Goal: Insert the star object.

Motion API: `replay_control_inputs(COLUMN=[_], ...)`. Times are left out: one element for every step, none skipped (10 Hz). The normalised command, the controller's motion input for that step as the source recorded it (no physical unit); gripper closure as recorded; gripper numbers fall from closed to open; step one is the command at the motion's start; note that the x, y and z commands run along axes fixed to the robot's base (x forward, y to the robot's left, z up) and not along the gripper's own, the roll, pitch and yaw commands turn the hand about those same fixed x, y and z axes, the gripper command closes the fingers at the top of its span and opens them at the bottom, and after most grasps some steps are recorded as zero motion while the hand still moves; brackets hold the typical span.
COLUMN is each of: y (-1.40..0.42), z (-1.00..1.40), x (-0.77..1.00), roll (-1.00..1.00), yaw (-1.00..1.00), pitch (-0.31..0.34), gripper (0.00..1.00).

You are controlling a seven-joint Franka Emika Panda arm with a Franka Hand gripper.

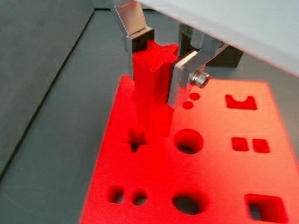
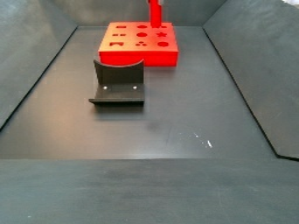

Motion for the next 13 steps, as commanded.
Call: replay_control_inputs(y=[-0.07, -0.06, -0.06, -0.04, 0.0, 0.12, 0.14, 0.19, 0.1, 0.0, -0.08, -0.14, -0.13], z=[-0.35, -0.31, -0.29, -0.27, -0.13, 0.0, 0.0, 0.0, 0.0, 0.0, 0.0, 0.0, 0.0], x=[-0.08, -0.18, -0.13, 0.0, 0.0, 0.0, 0.0, 0.0, -0.01, -0.16, -0.1, -0.07, -0.01], roll=[0.04, 0.07, 0.08, 0.03, 0.02, 0.0, -0.03, -0.07, -0.05, 0.0, 0.0, 0.0, 0.0], yaw=[0.0, 0.01, 0.19, 0.42, 0.42, 0.22, 0.22, 0.27, 0.23, 0.02, 0.0, 0.0, 0.0], pitch=[0.146, 0.096, 0.041, 0.0, 0.0, 0.003, 0.001, 0.0, 0.0, 0.0, 0.0, 0.0, 0.0], gripper=[1.0, 1.0, 1.0, 1.0, 1.0, 1.0, 1.0, 1.0, 1.0, 1.0, 1.0, 1.0, 1.0])
